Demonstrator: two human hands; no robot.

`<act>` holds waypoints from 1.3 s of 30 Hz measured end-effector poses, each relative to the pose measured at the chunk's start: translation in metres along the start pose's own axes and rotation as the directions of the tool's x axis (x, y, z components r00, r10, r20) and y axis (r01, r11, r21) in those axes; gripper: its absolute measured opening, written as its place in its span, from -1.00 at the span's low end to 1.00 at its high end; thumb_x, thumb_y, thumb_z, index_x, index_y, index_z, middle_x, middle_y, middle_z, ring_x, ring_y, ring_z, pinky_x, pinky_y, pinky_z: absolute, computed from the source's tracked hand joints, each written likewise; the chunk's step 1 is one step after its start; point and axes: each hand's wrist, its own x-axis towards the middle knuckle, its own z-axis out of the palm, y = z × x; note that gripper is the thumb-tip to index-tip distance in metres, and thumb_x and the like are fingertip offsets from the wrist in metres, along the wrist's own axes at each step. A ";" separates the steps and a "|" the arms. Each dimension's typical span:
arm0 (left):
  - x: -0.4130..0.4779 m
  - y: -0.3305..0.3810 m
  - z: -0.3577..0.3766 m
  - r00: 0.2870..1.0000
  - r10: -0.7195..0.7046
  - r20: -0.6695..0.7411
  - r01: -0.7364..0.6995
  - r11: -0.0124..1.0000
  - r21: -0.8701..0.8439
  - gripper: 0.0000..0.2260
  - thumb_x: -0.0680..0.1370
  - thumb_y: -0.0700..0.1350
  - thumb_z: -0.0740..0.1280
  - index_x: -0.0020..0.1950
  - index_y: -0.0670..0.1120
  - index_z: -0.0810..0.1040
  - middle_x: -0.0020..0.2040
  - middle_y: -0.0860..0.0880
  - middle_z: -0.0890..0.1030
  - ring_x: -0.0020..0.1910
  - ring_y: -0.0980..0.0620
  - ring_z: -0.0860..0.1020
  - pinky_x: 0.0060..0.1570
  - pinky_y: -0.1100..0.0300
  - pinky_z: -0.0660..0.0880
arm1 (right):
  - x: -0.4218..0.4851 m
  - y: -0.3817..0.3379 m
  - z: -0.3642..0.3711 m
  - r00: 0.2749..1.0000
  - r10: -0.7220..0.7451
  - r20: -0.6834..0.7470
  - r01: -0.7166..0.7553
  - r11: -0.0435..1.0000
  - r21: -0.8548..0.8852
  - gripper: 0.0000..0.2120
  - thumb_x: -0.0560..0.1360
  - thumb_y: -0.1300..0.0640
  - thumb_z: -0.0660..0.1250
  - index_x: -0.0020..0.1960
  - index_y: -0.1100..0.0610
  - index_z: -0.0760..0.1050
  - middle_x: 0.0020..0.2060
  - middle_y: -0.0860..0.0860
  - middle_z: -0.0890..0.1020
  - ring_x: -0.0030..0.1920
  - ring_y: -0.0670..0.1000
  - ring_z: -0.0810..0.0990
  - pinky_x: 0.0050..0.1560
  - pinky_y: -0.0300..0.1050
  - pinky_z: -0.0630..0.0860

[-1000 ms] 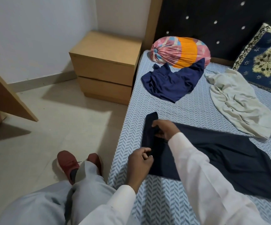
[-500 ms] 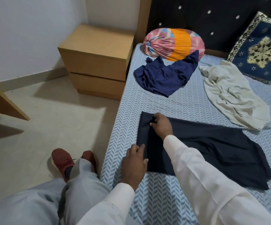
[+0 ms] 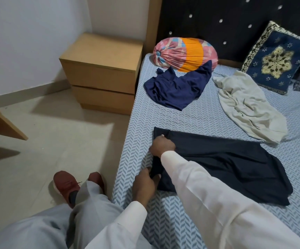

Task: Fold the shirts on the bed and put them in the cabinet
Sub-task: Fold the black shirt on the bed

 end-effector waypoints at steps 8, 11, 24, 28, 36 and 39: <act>-0.029 -0.023 -0.105 0.938 0.121 -0.324 -0.083 0.988 0.127 -0.84 0.48 -0.06 0.38 -0.23 0.01 0.43 -0.23 0.00 0.58 -0.22 -0.07 0.54 -0.30 0.15 0.34 | -0.055 -0.085 -0.002 0.933 -0.354 -0.064 0.352 0.935 -0.032 -0.60 0.54 0.19 0.16 0.37 0.09 0.33 0.14 0.18 0.58 0.12 0.23 0.57 -0.03 0.02 0.50; -0.038 -0.029 -0.147 0.856 0.209 -0.472 -0.127 0.972 0.199 -0.81 0.48 -0.11 0.38 -0.26 -0.03 0.39 -0.27 -0.03 0.53 -0.28 -0.09 0.47 -0.32 0.12 0.27 | -0.071 -0.123 -0.001 0.909 -0.413 -0.052 0.415 0.909 0.036 -0.69 0.52 0.17 0.20 0.23 0.18 0.47 0.19 0.14 0.54 0.15 0.19 0.55 0.05 0.02 0.55; -0.062 -0.001 -0.032 0.814 0.563 -0.145 -0.408 0.731 0.547 -0.30 0.36 -0.08 0.40 0.50 0.00 0.31 0.20 -0.05 0.35 0.11 -0.09 0.43 0.14 0.04 0.47 | -0.043 0.068 -0.025 0.951 -0.308 0.011 0.112 0.378 0.919 -0.28 0.42 0.44 0.25 0.52 0.04 0.26 0.13 0.11 0.61 0.00 0.07 0.60 -0.05 0.02 0.55; -0.053 -0.003 -0.007 0.844 0.531 -0.078 -0.302 0.590 0.748 -0.19 0.28 0.08 0.48 0.51 0.04 0.31 0.26 -0.08 0.38 0.11 -0.12 0.41 0.08 -0.02 0.46 | -0.030 0.146 -0.026 0.980 -0.193 0.038 0.007 0.224 0.975 -0.23 0.37 0.45 0.23 0.50 -0.05 0.30 0.17 0.04 0.62 0.04 0.09 0.55 0.04 0.03 0.43; -0.045 -0.007 0.020 0.809 0.572 0.135 -0.448 0.453 0.771 -0.33 0.08 -0.16 0.54 0.21 -0.03 0.59 -0.06 -0.06 0.47 -0.19 -0.08 0.50 -0.37 0.11 0.48 | -0.033 0.243 -0.032 0.998 -0.056 0.016 -0.006 0.176 0.984 -0.26 0.42 0.53 0.11 0.48 -0.03 0.31 0.15 0.08 0.61 0.07 0.13 0.53 -0.01 -0.04 0.47; -0.044 -0.009 0.028 0.783 0.586 0.209 -0.506 0.403 0.763 -0.30 0.08 -0.14 0.55 0.23 -0.04 0.59 -0.04 -0.08 0.51 -0.21 -0.07 0.52 -0.42 0.11 0.49 | -0.033 0.266 -0.033 0.999 -0.035 0.000 0.005 0.169 0.986 -0.27 0.40 0.54 0.10 0.50 0.07 0.32 0.28 0.13 0.56 0.15 0.11 0.58 0.21 0.03 0.49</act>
